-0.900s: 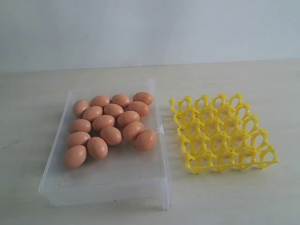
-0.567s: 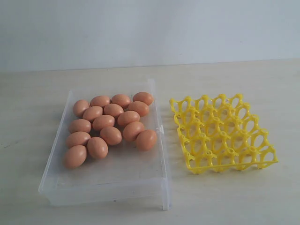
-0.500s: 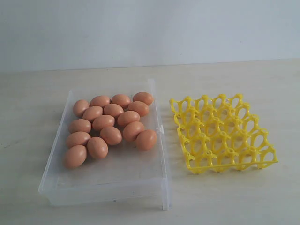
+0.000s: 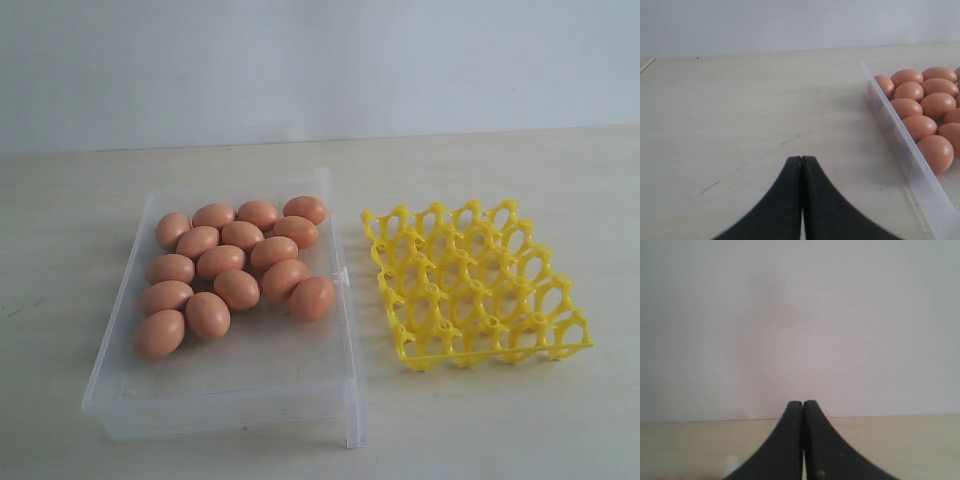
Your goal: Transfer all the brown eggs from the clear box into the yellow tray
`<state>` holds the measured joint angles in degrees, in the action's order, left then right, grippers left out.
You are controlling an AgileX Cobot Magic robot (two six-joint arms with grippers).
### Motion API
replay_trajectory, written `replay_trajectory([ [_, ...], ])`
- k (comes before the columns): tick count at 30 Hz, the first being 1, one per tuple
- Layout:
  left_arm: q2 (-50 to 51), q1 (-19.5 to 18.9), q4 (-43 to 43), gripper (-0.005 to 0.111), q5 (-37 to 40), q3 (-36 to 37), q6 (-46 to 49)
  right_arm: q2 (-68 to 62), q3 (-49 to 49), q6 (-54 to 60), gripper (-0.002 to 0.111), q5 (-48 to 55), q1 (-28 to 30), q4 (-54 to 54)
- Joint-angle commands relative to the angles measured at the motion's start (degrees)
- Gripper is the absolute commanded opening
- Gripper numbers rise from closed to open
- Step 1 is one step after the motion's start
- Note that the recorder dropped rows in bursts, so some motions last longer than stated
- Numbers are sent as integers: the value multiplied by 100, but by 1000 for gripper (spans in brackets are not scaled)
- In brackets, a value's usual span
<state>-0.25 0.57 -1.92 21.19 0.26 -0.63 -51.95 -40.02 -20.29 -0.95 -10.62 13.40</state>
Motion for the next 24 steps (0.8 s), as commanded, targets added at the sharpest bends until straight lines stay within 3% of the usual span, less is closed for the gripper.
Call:
replay_trajectory([
  [1,25,-15,-27,0,-40,-26,-4,-669,-513,91,0,202,-346,75],
  [6,25,-15,-27,0,-40,-26,-4,-1207,-1038,987,0,644,-872,-263],
  [14,25,-15,-27,0,-40,-26,-4,-2301,-2299,3683,0,2773,-1374,-2268],
  [21,25,-15,-27,0,-40,-26,-4,-3229,-2981,4705,1,3820,-1801,-2592],
  [24,25,-15,-27,0,-40,-26,-4,-3592,-3194,5253,10,4159,-2033,-2592],
])
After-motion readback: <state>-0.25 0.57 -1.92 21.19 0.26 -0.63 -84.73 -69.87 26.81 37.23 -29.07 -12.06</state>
